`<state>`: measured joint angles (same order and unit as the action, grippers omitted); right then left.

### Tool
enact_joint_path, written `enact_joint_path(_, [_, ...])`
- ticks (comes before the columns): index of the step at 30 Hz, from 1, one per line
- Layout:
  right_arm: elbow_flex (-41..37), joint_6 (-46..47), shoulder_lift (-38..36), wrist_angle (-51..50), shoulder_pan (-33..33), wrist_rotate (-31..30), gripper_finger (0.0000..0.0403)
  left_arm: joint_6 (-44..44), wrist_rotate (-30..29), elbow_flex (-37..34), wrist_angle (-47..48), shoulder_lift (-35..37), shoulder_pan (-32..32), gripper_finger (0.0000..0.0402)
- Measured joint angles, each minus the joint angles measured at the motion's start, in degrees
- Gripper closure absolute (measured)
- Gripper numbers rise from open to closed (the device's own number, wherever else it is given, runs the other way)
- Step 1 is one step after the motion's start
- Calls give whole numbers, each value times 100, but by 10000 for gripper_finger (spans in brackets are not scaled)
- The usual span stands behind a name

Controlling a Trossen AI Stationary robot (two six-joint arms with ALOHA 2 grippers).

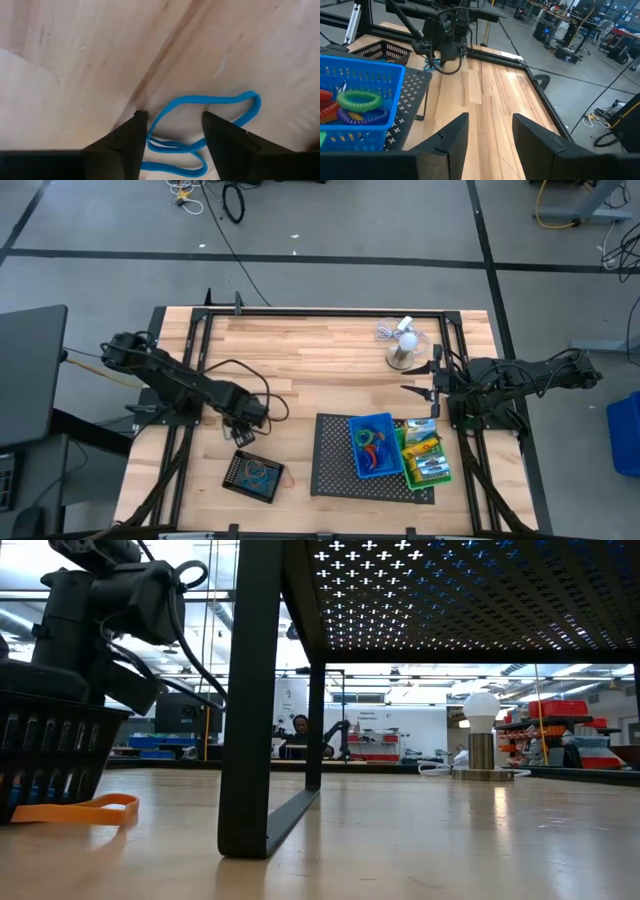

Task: Pick & Place Office Desk Supplies
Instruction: Put the right blue rubber band into the black bin

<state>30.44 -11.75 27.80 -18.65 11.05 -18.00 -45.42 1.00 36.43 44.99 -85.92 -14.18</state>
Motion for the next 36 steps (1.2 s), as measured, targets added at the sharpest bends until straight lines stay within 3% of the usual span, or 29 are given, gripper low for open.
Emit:
enact_joint_path(4, [0,-10,0,2,0,9,242,-19,70,-101,-259,29,7,247])
enact_joint_path(9, [0,-38,0,26,0,18,242,-65,104,-142,-344,154,63,372])
enact_joint_path(11, [0,-56,0,42,0,24,242,-161,52,-154,-324,226,61,391])
enact_joint_path(19, [0,-57,0,42,0,24,242,-516,-810,446,641,636,-192,398])
enact_joint_path(27, [0,-59,-3,42,0,24,242,-639,-1008,1248,1363,672,-498,400])
enact_joint_path(36, [0,-74,-3,42,0,22,242,-1170,-1277,2507,2066,681,-1277,401])
